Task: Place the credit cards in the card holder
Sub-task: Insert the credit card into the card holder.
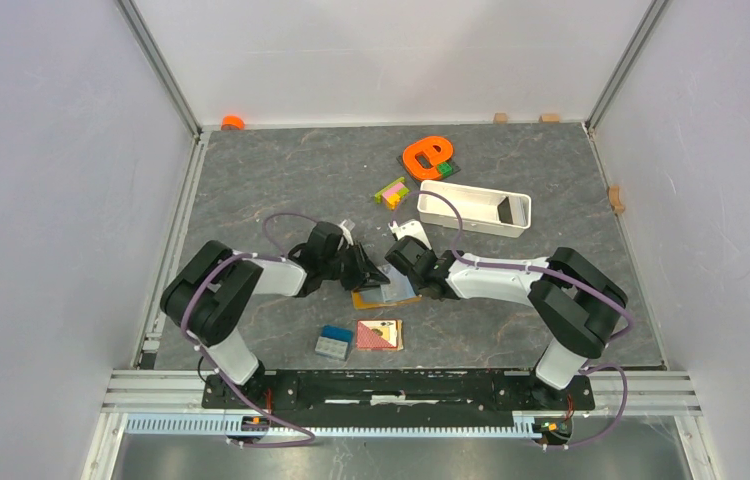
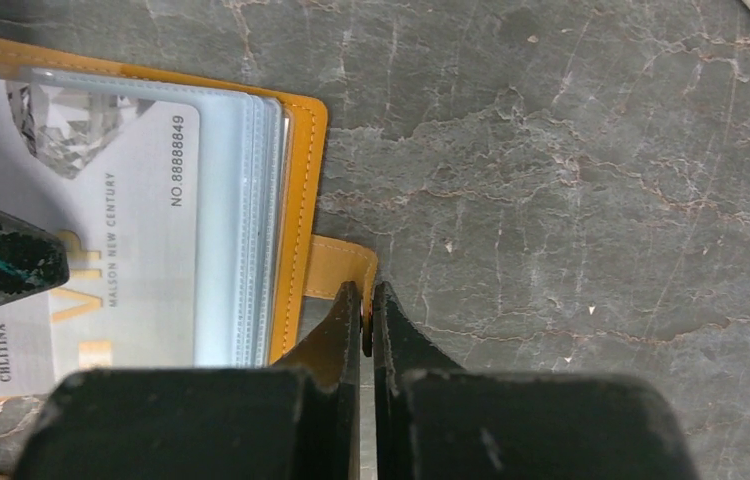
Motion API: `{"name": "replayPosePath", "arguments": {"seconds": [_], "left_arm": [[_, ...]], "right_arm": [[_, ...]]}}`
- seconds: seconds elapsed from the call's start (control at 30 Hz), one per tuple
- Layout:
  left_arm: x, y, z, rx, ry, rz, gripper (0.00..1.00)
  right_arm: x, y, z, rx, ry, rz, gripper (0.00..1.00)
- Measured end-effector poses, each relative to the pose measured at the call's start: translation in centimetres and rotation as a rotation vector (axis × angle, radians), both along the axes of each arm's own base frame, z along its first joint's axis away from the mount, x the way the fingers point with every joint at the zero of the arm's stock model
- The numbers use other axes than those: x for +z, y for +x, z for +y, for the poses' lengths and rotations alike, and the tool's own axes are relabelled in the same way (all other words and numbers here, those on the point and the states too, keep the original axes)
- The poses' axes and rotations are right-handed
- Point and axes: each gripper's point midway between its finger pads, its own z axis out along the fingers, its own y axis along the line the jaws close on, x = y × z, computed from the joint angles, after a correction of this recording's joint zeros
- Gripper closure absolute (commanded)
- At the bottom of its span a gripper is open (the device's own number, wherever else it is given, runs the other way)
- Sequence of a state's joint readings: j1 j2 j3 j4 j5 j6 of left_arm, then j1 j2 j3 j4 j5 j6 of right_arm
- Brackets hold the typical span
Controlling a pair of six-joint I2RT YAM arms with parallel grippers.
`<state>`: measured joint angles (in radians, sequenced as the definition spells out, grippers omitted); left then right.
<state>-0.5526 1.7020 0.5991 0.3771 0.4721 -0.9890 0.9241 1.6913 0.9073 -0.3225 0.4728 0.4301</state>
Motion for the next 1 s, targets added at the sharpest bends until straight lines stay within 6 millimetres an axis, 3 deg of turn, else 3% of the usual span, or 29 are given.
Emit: {"name": "replayPosePath", "arguments": {"seconds": [0.2, 0.47, 0.67, 1.0], "left_arm": [[0.4, 0.1, 1.6, 0.009, 0.126, -0.043, 0.55], [0.4, -0.6, 3.1, -0.001, 0.212, -0.044, 0.56], [0.4, -0.9, 2.3, -0.029, 0.23, -0.038, 0.63], [0.4, -1.0, -0.2, -0.091, 0.263, -0.041, 0.66]], "right_arm": [[0.0, -0.2, 0.5, 0.009, 0.026, 0.008, 1.0], [0.0, -0.2, 0.6, 0.008, 0.032, 0.011, 1.0], [0.0, -0.2, 0.6, 0.006, 0.035, 0.01, 1.0], [0.0, -0.2, 0.6, 0.006, 0.035, 0.01, 1.0]]}}
